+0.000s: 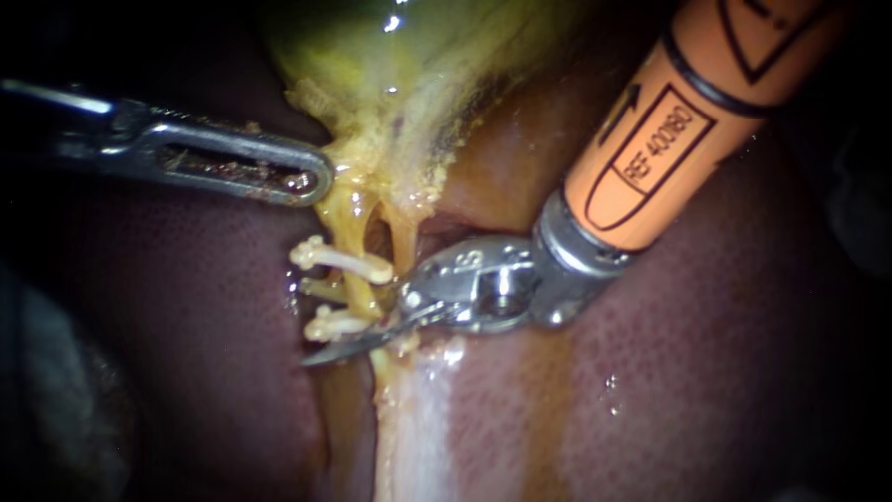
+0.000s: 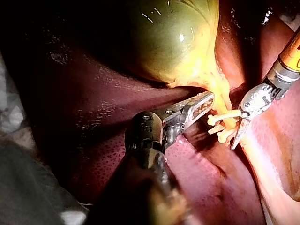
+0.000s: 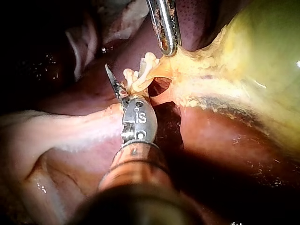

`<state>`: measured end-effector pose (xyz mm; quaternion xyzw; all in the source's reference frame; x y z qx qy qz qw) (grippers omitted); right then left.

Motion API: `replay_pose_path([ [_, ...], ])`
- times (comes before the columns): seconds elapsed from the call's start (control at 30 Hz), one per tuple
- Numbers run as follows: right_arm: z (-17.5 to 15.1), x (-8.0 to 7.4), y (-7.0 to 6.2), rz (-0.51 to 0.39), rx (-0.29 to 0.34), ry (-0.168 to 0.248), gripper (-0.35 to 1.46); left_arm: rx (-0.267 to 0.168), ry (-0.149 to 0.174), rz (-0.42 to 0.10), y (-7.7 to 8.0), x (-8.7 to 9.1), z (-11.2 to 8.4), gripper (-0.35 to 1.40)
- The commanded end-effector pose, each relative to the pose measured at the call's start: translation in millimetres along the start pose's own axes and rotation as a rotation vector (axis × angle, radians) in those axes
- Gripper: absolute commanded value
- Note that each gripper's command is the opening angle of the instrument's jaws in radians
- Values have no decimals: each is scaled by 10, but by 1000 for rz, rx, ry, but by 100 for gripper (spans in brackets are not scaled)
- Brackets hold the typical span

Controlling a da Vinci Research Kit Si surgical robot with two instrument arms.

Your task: Go to the cutting position left tube

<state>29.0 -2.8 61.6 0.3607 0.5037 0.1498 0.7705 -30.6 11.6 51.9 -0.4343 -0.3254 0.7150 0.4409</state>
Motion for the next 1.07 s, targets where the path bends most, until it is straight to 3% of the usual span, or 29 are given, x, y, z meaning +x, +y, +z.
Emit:
replay_pose_path([
  [0.03, 2, 2, -1, 22, 6, 14, 141, 0, 0, 0, 0, 0, 0, -35],
  [0.27, 6, 15, -8, 68, 32, 68, 141, 0, 0, 0, 0, 0, 0, -35],
  [0.6, -2, 51, -25, 123, 72, 147, 141, 0, 0, 0, 0, 0, 0, -35],
  [1.07, -2, 52, -26, 152, 77, 150, 140, 0, 0, 0, -1, 0, 0, -35],
])
